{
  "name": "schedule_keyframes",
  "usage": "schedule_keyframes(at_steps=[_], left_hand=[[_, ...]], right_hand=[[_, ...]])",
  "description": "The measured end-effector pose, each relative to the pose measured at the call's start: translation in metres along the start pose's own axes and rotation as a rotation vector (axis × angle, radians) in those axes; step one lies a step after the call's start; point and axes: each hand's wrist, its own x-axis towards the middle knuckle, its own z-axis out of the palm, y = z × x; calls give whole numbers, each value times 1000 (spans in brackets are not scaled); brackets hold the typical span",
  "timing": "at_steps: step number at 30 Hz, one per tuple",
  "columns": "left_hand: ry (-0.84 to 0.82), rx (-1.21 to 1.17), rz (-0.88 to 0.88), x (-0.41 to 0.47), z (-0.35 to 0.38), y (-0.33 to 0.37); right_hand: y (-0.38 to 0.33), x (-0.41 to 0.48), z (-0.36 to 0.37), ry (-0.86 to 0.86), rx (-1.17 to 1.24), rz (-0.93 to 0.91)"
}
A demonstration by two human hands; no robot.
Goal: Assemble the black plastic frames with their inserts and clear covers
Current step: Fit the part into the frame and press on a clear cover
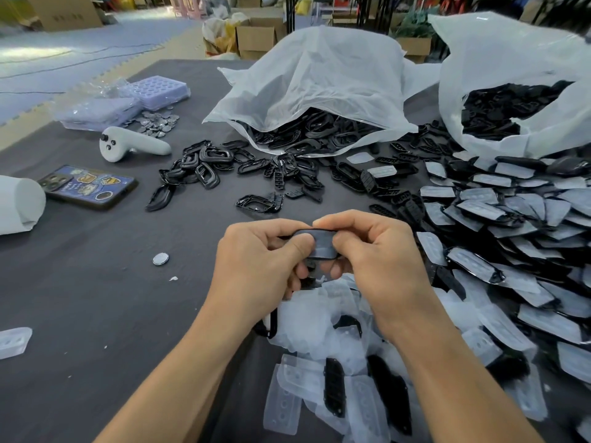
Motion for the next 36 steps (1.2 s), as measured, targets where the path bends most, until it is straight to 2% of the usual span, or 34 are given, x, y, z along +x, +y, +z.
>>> schedule_keyframes(at_steps=[2, 4, 7, 12, 14, 18, 24, 30, 33, 36], left_hand=[[52, 27, 15, -1, 2, -1], [72, 91, 75, -4, 6, -2], [5, 119, 134, -7, 10, -2], [-8, -33, 38, -1, 13, -5], [30, -44, 29, -1, 13, -6], [44, -107, 0, 1, 12, -6], [-3, -178, -13, 0, 13, -6], [69, -91, 81, 0, 15, -9], [36, -184, 90, 2, 14, -8], [174, -107, 82, 19, 11, -14]], right_hand=[[0, -1, 2, -37, 8, 16], [2, 0, 2, -2, -5, 40], [2, 2, -4, 68, 24, 80], [-3, -1, -5, -2, 7, 85], [-4, -3, -2, -13, -98, 57], [-5, -13, 6, 38, -477, -135], [-7, -8, -2, 97, -431, -100], [-5, -9, -4, 126, -511, -125], [-10, -5, -19, 119, -551, -119], [-15, 6, -56, 250, -664, -103]])
